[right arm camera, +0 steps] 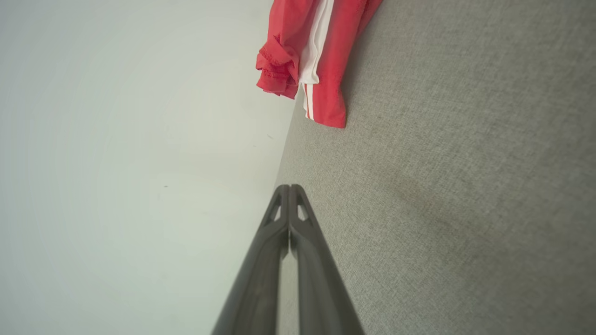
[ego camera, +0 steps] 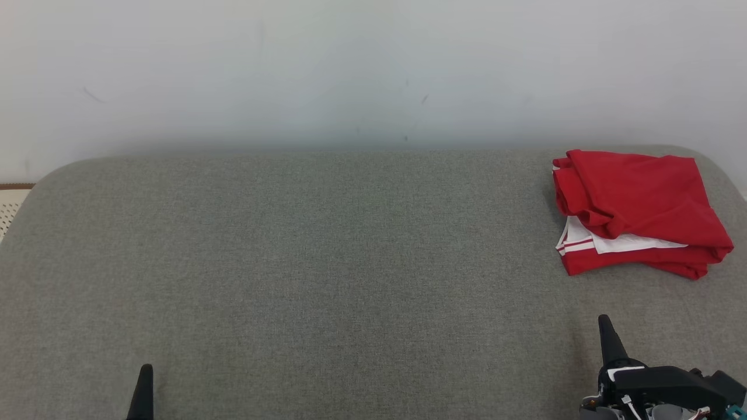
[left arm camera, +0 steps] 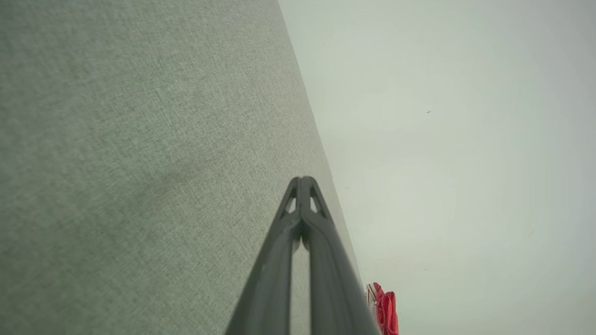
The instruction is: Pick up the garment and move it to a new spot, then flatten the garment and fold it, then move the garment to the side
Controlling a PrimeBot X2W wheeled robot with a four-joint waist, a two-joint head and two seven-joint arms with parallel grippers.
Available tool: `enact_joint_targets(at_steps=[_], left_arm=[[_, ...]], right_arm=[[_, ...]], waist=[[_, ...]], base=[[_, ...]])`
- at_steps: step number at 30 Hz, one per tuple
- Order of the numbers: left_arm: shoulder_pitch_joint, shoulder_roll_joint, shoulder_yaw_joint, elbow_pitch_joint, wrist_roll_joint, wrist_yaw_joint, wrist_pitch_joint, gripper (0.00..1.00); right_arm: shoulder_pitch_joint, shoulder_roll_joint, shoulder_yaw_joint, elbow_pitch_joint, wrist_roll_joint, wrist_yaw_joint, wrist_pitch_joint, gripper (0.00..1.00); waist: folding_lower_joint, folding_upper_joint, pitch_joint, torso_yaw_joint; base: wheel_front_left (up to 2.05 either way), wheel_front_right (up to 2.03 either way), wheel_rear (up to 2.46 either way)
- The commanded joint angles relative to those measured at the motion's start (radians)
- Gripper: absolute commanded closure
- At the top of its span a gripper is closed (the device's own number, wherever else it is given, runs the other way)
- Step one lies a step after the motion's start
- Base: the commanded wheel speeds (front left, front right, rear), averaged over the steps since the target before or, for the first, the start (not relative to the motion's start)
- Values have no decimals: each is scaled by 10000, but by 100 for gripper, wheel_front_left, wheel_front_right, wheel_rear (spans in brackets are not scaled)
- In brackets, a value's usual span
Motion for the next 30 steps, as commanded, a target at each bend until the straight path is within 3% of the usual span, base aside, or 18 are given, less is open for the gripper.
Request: enact_joint_targets(at_steps=[1,30], left_arm=[[-212,63,67,-1,-233,-37,51,100],[-599,71,348,426,-2655,-237,763,100]], right_arm=[[-133,9,-46,-30,235,-4,74,100],[-425,56,-457,159,2715,-5,629,100]], waist=[[-1,0,3,0],[-1,0,115,-19]], base=[[0,0,0],[0,0,0]])
